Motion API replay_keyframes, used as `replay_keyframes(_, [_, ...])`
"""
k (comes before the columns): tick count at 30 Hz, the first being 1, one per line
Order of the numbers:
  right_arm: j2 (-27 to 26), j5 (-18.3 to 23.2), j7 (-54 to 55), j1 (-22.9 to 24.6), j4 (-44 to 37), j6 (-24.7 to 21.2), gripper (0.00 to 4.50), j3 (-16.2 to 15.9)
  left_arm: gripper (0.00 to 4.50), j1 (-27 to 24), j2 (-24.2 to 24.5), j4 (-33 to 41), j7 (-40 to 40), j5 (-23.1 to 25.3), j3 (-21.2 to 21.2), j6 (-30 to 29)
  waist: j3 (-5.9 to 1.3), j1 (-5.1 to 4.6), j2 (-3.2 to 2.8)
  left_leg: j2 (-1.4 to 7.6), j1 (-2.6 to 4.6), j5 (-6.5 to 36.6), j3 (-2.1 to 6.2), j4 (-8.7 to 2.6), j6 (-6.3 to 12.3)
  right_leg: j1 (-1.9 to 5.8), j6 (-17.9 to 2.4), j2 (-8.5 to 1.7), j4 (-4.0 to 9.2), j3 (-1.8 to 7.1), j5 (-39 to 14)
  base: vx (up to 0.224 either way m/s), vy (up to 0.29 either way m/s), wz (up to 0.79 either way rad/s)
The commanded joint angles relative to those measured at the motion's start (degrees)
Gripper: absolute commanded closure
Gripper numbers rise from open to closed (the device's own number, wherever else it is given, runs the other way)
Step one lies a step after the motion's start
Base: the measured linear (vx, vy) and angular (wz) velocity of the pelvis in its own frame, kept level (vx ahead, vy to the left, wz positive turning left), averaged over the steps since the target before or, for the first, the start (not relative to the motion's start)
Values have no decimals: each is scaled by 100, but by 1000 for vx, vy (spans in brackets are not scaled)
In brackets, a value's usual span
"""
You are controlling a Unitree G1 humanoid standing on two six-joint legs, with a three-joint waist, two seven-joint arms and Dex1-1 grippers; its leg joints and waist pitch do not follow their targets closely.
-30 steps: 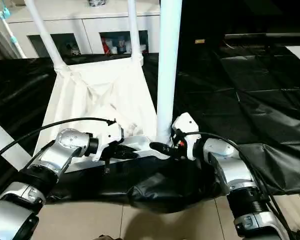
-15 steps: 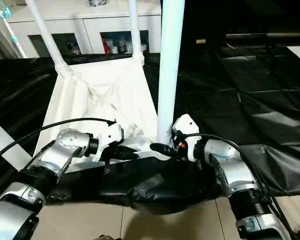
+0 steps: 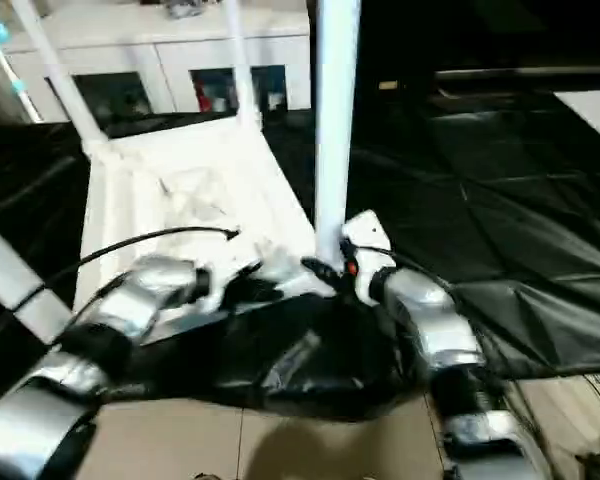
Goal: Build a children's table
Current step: Rotate leg to tighten
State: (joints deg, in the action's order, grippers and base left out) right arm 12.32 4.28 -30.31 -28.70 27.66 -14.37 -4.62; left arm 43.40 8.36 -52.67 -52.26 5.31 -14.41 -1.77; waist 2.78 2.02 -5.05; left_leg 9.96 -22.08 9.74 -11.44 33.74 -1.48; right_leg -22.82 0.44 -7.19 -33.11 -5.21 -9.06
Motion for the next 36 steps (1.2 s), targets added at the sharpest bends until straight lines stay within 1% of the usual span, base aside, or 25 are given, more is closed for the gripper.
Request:
replay_keyframes(1, [-355,-120,450,4,326,-300,201,-196,450,267,-196,-196,804,-26,225,-178,-330,-35,153,223,154,2252,168,-426,56,154,-825,-195,554,174,-3056,0,0,0])
replay_keyframes(3, [-485,-147,769,-90,470,-368,201,-133,450,369,-287,-286,1064,-25,274,-255,-330,-46,134,218,179,2388,182,-427,20,131,-722,-194,588,154,-3252,0,0,0])
replay_keyframes(5, [-750,-295,1600,-357,885,-400,201,50,450,607,-466,-564,1699,10,379,-386,-328,-86,123,210,158,2466,206,-441,-39,123,-657,-189,587,138,-3281,0,0,0])
replay_keyframes(7, [-943,-221,2031,-535,1096,-430,201,262,450,732,-551,-710,2071,63,407,-404,-328,-92,116,210,199,2612,214,-436,-60,99,-624,-190,624,124,-3334,0,0,0])
replay_keyframes(9, [-991,-245,2126,-574,1105,-419,201,291,450,773,-577,-772,2128,79,411,-397,-342,-90,118,218,156,2545,225,-459,-15,147,-639,-191,612,126,-3099,0,0,0])
replay_keyframes(10, [-979,-297,2103,-577,1100,-399,201,246,450,781,-581,-789,2129,85,409,-377,-359,-77,118,223,140,2464,224,-464,6,162,-659,-197,597,134,-2945,0,0,0])
replay_keyframes(11, [-955,-357,2025,-560,1061,-300,201,186,450,782,-583,-805,2102,89,407,-340,-373,-60,129,232,110,2307,207,-473,71,176,-773,-194,552,157,-2534,0,0,0])
replay_keyframes(12, [-965,-304,1925,-541,1028,-221,166,210,450,780,-584,-816,2085,95,405,-319,-377,-54,146,232,107,2267,196,-469,99,180,-815,-198,545,163,-2432,0,0,0])
replay_keyframes(13, [-955,-219,1735,-481,893,-139,131,223,450,745,-556,-808,1981,115,371,-260,-384,-39,140,232,107,2167,182,-459,147,186,-903,-204,524,175,-2251,0,0,0])
replay_keyframes(16, [-916,-215,1578,-436,783,-53,119,180,450,731,-535,-828,1961,114,357,-237,-390,-12,150,223,83,1989,159,-437,252,213,-1005,-209,492,185,-2014,0,0,0])
replay_keyframes(17, [-895,-214,1543,-440,780,-18,103,177,450,737,-522,-866,1930,115,340,-182,-382,-31,162,221,36,1894,166,-444,293,245,-1005,-207,469,180,-1956,0,0,0])
replay_keyframes(18, [-805,-206,1394,-428,752,84,90,159,450,724,-488,-886,1861,118,317,-107,-398,-49,162,217,9,1801,183,-437,296,278,-977,-217,452,170,-1951,0,0,0])
replay_keyframes(20, [-634,-192,1203,-407,729,178,84,159,450,693,-433,-889,1717,116,290,-7,-407,-66,173,213,16,1736,176,-417,351,269,-1010,-212,449,170,-1883,0,0,0])
replay_keyframes(22, [-456,-201,985,-369,708,264,80,134,450,649,-372,-859,1542,121,251,117,-407,-62,165,216,51,1669,156,-391,409,247,-1137,-211,448,179,-1777,0,0,0])
replay_keyframes(23, [-354,-202,842,-343,691,317,56,117,450,618,-339,-830,1429,116,234,189,-414,-60,172,212,33,1570,146,-379,466,265,-1193,-211,434,175,-1668,0,0,0])
replay_keyframes(24, [-93,-133,304,-233,544,415,47,52,450,540,-253,-761,1184,91,213,304,-417,-46,166,214,36,1497,138,-368,511,272,-1220,-209,428,173,-1592,0,0,0])
replay_keyframes(25, [-93,-133,304,-233,544,415,44,52,450,540,-253,-761,1184,91,213,304,-417,-25,176,221,32,1425,132,-358,583,283,-1221,-208,423,173,-1517,0,0,0])
replay_keyframes(26, [229,-160,-260,-52,255,605,28,-101,450,432,-152,-656,795,29,193,441,-423,-5,162,229,12,1318,140,-353,642,302,-1261,-205,396,168,-1390,0,0,0])
replay_keyframes(27, [335,-161,-452,18,141,686,28,-141,450,397,-117,-624,673,8,192,449,-424,16,173,231,6,1284,135,-348,684,312,-1254,-204,397,162,-1335,0,0,0])
replay_keyframes(28, [402,-76,-634,81,17,706,14,-120,450,360,-74,-591,550,4,172,528,-429,28,173,241,6,1207,133,-337,764,305,-1302,-201,368,168,-1168,0,0,0])
replay_keyframes(30, [526,117,-957,173,-190,722,14,-32,450,239,25,-460,98,-66,112,790,-444,43,165,245,5,1108,136,-327,851,315,-1374,-199,341,157,-1045,0,0,0])
replay_keyframes(31, [634,260,-1228,243,-335,711,14,-17,450,143,92,-332,-250,-155,98,846,-442,54,123,262,17,1113,136,-330,871,302,-1426,-191,327,156,-1043,0,0,0])
replay_keyframes(33, [763,318,-1456,325,-456,794,14,-52,450,45,184,-203,-543,-221,84,852,-433,76,138,282,29,1175,123,-333,877,286,-1464,-189,328,166,-1089,0,0,0])
replay_keyframes(35, [853,422,-1679,397,-562,793,14,-62,450,-32,289,-109,-721,-240,73,893,-426,115,110,288,70,1323,113,-344,789,252,-1444,-187,357,177,-1306,0,0,0])
replay_keyframes(36, [882,470,-1771,430,-623,796,14,-63,450,-60,336,-71,-784,-254,80,884,-416,144,122,301,75,1404,113,-359,729,249,-1404,-192,364,188,-1420,0,0,0])
